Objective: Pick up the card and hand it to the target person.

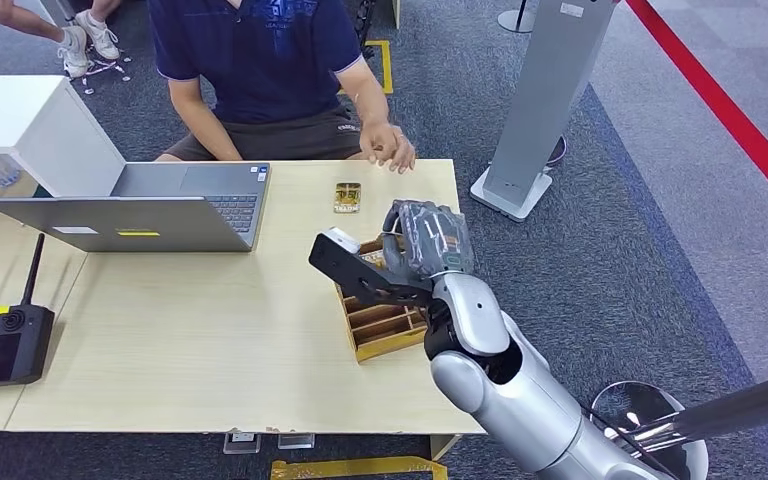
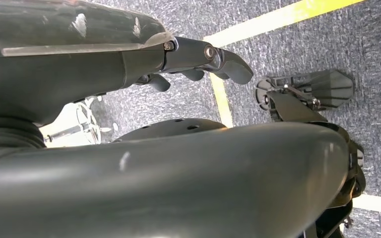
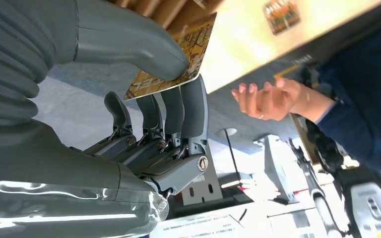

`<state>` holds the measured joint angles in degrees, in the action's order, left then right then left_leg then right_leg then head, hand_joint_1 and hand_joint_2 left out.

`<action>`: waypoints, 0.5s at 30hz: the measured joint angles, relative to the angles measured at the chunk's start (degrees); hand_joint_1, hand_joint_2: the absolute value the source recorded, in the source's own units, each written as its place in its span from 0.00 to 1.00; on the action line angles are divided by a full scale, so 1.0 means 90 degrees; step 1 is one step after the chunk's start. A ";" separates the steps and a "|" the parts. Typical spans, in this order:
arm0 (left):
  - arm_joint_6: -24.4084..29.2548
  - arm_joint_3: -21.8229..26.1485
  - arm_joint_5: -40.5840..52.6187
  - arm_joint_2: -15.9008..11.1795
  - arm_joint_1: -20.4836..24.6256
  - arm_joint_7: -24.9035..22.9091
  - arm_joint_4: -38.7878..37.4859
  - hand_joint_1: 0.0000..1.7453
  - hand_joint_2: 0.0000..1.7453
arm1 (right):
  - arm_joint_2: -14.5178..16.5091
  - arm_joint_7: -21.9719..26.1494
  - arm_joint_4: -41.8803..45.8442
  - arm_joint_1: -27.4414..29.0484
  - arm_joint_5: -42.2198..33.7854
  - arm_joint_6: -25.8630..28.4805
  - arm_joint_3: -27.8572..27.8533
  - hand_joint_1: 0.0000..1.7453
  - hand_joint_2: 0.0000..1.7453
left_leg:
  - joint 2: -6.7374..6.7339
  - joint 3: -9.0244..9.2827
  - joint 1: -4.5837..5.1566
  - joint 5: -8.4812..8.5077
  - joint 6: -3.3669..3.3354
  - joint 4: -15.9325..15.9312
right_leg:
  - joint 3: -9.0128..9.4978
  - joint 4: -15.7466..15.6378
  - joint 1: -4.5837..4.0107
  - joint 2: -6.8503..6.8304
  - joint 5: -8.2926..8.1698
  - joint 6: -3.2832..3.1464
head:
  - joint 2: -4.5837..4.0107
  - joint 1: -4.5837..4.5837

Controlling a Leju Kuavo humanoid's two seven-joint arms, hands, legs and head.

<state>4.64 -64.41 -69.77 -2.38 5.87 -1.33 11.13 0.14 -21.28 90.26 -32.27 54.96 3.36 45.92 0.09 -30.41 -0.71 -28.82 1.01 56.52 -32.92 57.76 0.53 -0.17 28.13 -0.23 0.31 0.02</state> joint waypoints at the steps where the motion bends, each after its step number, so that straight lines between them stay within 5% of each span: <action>1: -0.0001 0.0000 0.0000 0.0000 0.0001 0.0000 0.0000 0.00 0.00 | -0.0003 0.0058 0.0028 -0.0055 -0.0061 0.0071 -0.0014 0.76 1.00 | 0.0000 0.0000 0.0000 0.0000 0.0000 0.0000 | 0.0000 0.0000 0.0000 0.0000 0.0000 0.0000 | 0.0000 0.0000; 8: -0.0020 -0.0002 0.0066 0.0000 0.0014 -0.0022 0.0000 0.00 0.00 | 0.0127 0.0579 -0.0668 -0.0690 -0.0686 0.0592 -0.0027 0.76 1.00 | 0.0001 -0.0005 0.0000 0.0002 -0.0001 0.0000 | 0.0002 0.0001 0.0000 -0.0001 0.0000 0.0000 | 0.0000 0.0000; 15: -0.0070 -0.0013 0.0141 0.0001 0.0026 -0.0043 0.0000 0.00 0.00 | 0.0678 0.1264 -0.2463 -0.1325 -0.1021 0.1271 0.0040 0.76 1.00 | 0.0003 -0.0010 -0.0001 0.0003 -0.0001 0.0000 | 0.0000 0.0003 -0.0001 -0.0005 -0.0001 0.0000 | 0.0000 0.0000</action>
<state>4.02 -64.53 -68.50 -2.37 6.10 -1.72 11.13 6.24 -9.90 68.09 -44.20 45.77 14.79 46.28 0.12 -30.50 -0.72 -28.79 1.00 56.51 -32.92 57.78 0.52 -0.21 28.12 -0.23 0.31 0.02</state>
